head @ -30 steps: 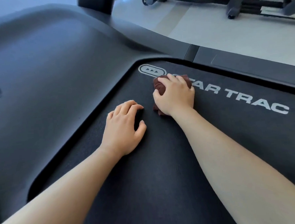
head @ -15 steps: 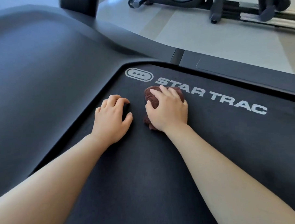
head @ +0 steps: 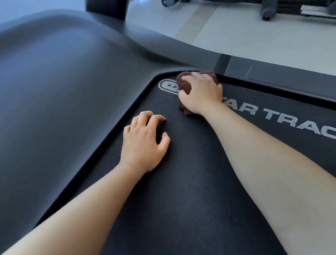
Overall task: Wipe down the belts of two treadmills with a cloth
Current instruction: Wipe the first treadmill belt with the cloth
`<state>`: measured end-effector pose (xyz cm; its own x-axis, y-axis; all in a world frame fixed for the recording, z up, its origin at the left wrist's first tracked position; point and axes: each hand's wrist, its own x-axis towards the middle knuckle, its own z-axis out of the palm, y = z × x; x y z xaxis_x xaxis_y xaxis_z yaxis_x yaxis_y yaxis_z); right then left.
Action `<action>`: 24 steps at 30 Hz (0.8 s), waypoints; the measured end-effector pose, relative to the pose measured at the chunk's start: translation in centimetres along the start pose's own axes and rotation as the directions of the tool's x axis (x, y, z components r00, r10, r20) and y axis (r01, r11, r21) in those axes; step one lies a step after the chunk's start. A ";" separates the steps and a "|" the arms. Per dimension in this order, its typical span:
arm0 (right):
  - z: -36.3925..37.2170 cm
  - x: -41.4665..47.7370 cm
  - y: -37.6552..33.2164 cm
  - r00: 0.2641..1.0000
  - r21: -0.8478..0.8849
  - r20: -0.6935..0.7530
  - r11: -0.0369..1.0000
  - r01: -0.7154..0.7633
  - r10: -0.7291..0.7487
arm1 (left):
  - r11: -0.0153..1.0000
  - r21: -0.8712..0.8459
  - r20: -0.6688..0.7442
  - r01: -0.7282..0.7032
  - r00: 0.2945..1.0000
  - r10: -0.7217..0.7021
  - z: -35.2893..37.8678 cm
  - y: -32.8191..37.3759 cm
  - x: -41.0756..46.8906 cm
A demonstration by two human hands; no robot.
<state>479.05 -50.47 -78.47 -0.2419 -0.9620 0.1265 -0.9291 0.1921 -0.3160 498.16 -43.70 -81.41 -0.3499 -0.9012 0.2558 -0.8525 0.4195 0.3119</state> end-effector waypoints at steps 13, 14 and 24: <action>-2.8 -23.1 3.0 0.993 0.048 -0.074 0.995 -0.093 0.096 | 1.000 0.012 0.044 0.012 0.999 -0.013 -0.5 0.8 -1.3; -3.0 -24.1 3.2 0.993 0.043 -0.074 0.995 -0.089 0.092 | 1.000 0.009 0.061 0.024 0.998 -0.025 -0.8 1.1 -2.3; -5.0 -29.4 3.3 0.989 0.032 0.010 0.989 -0.146 0.145 | 1.000 0.000 0.158 0.001 0.987 -0.001 -2.7 5.6 -14.6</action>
<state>481.70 -20.54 -78.57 -0.3717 -0.9257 0.0702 -0.8745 0.3238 -0.3611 499.56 -27.87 -80.91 -0.4063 -0.9073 0.1080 -0.8525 0.4190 0.3125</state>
